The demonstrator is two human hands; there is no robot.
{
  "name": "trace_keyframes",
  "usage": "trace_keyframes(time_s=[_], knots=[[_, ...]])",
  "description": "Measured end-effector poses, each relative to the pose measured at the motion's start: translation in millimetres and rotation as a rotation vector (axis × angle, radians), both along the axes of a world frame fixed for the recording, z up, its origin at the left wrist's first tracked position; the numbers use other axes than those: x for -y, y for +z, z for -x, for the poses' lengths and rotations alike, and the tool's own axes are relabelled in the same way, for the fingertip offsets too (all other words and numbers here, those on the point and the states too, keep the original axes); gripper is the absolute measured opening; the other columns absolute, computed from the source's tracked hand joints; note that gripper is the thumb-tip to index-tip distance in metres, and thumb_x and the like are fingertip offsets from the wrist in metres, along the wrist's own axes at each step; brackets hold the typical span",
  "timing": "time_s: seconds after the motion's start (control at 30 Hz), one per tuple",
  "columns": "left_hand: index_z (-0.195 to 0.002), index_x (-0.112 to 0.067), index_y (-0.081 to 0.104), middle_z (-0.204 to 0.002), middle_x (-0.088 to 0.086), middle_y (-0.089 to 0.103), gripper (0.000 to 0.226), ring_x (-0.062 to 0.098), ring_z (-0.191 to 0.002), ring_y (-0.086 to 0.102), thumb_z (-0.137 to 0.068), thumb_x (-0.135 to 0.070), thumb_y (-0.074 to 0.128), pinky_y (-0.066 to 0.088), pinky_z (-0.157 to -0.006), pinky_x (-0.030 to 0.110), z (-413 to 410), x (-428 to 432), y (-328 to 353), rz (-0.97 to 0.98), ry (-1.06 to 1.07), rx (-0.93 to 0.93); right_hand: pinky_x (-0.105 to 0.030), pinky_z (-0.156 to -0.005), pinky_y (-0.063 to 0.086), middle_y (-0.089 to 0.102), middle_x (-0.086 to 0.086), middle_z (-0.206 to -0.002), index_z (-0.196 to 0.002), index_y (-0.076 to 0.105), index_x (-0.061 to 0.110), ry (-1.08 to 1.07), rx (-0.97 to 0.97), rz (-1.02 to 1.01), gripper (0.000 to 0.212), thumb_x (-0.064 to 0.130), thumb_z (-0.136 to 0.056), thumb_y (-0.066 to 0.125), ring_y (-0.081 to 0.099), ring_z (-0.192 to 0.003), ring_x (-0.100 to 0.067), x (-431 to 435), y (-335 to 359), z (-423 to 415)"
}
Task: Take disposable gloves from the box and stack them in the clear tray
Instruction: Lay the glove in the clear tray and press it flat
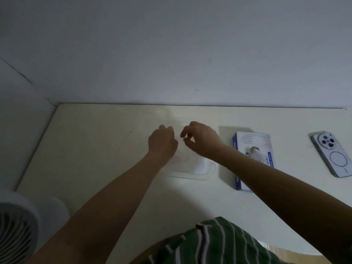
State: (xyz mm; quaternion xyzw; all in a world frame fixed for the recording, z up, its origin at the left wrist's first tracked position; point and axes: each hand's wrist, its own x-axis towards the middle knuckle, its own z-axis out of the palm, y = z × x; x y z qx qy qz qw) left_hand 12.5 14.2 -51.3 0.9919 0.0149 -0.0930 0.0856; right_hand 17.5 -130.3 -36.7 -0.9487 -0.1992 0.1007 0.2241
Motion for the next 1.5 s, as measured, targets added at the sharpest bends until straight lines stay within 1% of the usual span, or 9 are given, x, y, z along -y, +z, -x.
trace_keyframes(time_s=[0.17, 0.4, 0.5, 0.67, 0.9, 1.03, 1.13, 1.27, 1.5], knots=[[-0.099, -0.016, 0.060, -0.090, 0.002, 0.062, 0.012, 0.023, -0.081, 0.059, -0.090, -0.022, 0.054, 0.044, -0.067, 0.031, -6, 63, 22, 0.260, -0.104, 0.157, -0.029, -0.069, 0.046, 0.067, -0.002, -0.089, -0.096, 0.070, 0.015, -0.288, 0.088, -0.136, 0.014, 0.017, -0.092, 0.057, 0.059, -0.078, -0.016, 78, 9, -1], [-0.093, -0.019, 0.060, -0.087, 0.000, 0.067, 0.006, 0.022, -0.079, 0.062, -0.090, -0.021, 0.056, 0.051, -0.069, 0.033, 6, 158, 10, 0.410, -0.352, -0.049, -0.027, -0.054, 0.044, 0.057, 0.005, -0.077, -0.094, 0.047, 0.021, -0.652, -0.177, 0.122, 0.040, 0.058, -0.087, 0.059, 0.058, -0.066, -0.012, 186, -25, 38], [-0.099, -0.018, 0.061, -0.096, 0.004, 0.067, 0.011, 0.025, -0.087, 0.062, -0.091, -0.024, 0.057, 0.052, -0.075, 0.036, 12, 182, -5, 0.336, -0.440, -0.153, -0.016, -0.044, 0.033, 0.053, 0.007, -0.061, -0.074, 0.049, 0.018, -0.637, -0.361, 0.113, 0.042, 0.057, -0.088, 0.058, 0.049, -0.050, -0.003, 199, -37, 47], [-0.111, -0.011, 0.057, -0.108, 0.008, 0.065, 0.029, 0.026, -0.098, 0.063, -0.089, -0.029, 0.063, 0.050, -0.086, 0.038, 12, 194, -26, 0.339, -0.438, -0.332, -0.023, -0.058, 0.040, 0.058, -0.008, -0.065, -0.072, 0.066, 0.000, -0.660, -0.473, -0.204, 0.030, 0.024, -0.089, 0.066, 0.049, -0.059, -0.015, 203, -43, 47], [-0.114, -0.012, 0.051, -0.110, 0.003, 0.060, 0.055, 0.023, -0.096, 0.059, -0.076, -0.044, 0.076, 0.043, -0.074, 0.030, 11, 202, -39, 0.308, -0.418, -0.366, -0.025, -0.062, 0.048, 0.062, -0.007, -0.068, -0.070, 0.061, 0.003, -0.734, -0.504, -0.531, 0.031, 0.028, -0.083, 0.076, 0.057, -0.064, -0.016, 219, -39, 49], [-0.111, -0.016, 0.053, -0.106, -0.002, 0.060, 0.059, 0.018, -0.092, 0.058, -0.071, -0.051, 0.079, 0.045, -0.075, 0.031, 10, 202, -39, 0.328, -0.392, -0.399, -0.031, -0.077, 0.053, 0.066, -0.015, -0.085, -0.089, 0.068, -0.002, -0.704, -0.649, -0.629, 0.026, 0.024, -0.087, 0.071, 0.061, -0.078, -0.021, 228, -41, 51], [-0.101, -0.019, 0.060, -0.098, -0.005, 0.063, 0.043, 0.016, -0.090, 0.060, -0.074, -0.047, 0.078, 0.049, -0.078, 0.033, 10, 202, -39, 0.376, -0.376, -0.376, -0.024, -0.064, 0.050, 0.062, -0.006, -0.069, -0.076, 0.068, 0.005, -0.661, -0.687, -0.642, 0.013, 0.013, -0.084, 0.073, 0.056, -0.067, -0.016, 231, -41, 50], [-0.086, -0.017, 0.067, -0.093, -0.001, 0.069, 0.012, 0.021, -0.088, 0.064, -0.084, -0.029, 0.071, 0.051, -0.081, 0.034, 13, 203, -42, 0.474, -0.324, -0.301, -0.020, -0.052, 0.041, 0.051, -0.007, -0.061, -0.065, 0.058, 0.003, -0.722, -0.614, -0.622, 0.031, 0.020, -0.077, 0.081, 0.046, -0.056, -0.014, 231, -44, 50], [-0.073, -0.018, 0.060, -0.075, -0.005, 0.060, 0.013, 0.018, -0.077, 0.056, -0.083, -0.014, 0.068, 0.046, -0.073, 0.029, 9, 196, -43, 0.598, -0.311, -0.366, -0.026, -0.066, 0.048, 0.060, -0.009, -0.075, -0.082, 0.059, 0.004, -0.733, -0.686, -0.768, 0.024, 0.023, -0.084, 0.074, 0.054, -0.069, -0.018, 237, -46, 54]])
